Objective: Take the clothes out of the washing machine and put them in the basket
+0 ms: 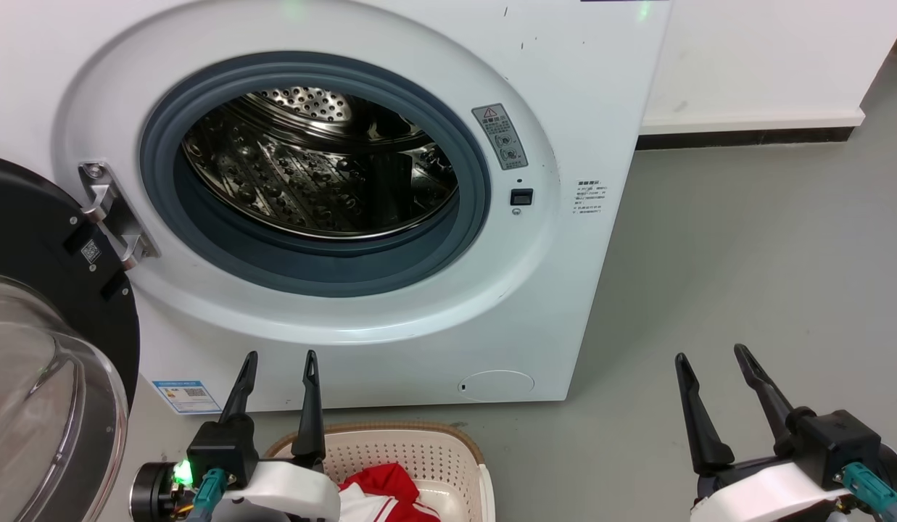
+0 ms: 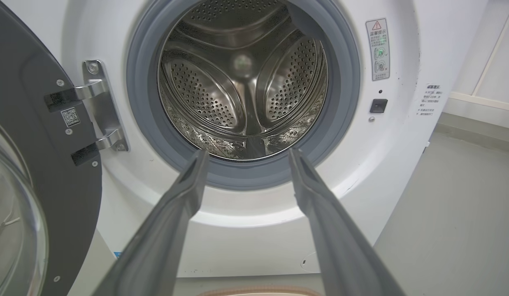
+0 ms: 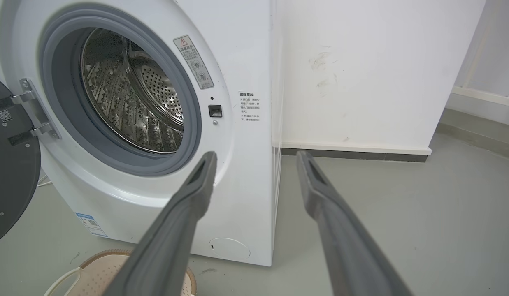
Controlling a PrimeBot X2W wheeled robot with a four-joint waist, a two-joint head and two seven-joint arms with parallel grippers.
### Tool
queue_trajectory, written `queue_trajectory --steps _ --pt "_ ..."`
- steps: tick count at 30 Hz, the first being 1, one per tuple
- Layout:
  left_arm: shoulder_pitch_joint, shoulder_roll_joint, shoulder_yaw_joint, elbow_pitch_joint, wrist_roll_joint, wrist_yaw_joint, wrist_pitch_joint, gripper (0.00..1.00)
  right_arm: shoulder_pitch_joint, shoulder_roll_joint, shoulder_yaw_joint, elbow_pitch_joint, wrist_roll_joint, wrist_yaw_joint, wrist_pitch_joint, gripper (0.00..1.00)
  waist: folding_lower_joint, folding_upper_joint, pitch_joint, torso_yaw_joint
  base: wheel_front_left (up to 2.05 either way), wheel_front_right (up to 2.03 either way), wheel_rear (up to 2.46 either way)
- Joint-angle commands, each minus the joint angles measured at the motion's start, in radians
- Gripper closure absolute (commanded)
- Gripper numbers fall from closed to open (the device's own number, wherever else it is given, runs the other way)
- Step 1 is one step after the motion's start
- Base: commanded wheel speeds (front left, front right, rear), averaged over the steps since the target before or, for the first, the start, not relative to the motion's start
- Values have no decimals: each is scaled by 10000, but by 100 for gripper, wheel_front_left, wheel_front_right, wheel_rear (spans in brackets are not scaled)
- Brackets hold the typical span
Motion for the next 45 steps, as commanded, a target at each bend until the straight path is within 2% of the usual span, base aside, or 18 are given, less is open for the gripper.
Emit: queue_trajectory --steps 1,23,24,27,45 --pt "128 38 1 -49 -7 33 0 0 127 -1 4 -43 -10 -7 25 0 1 0 -12 3 0 0 0" --pt "123 221 -114 -125 -171 166 108 0 67 -1 45 19 168 -5 -89 0 1 0 140 -22 0 0 0" --pt "116 216 -102 -87 -170 127 133 100 94 0 39 1 109 0 -59 100 1 0 142 -23 0 0 0" --pt "145 202 -52 134 -301 102 190 100 173 2 84 159 229 0 -70 100 1 0 145 -21 0 0 0" --pt "-111 142 427 283 -3804 -337 1040 100 -391 -246 -25 908 4073 -1 160 100 1 0 122 61 0 0 0"
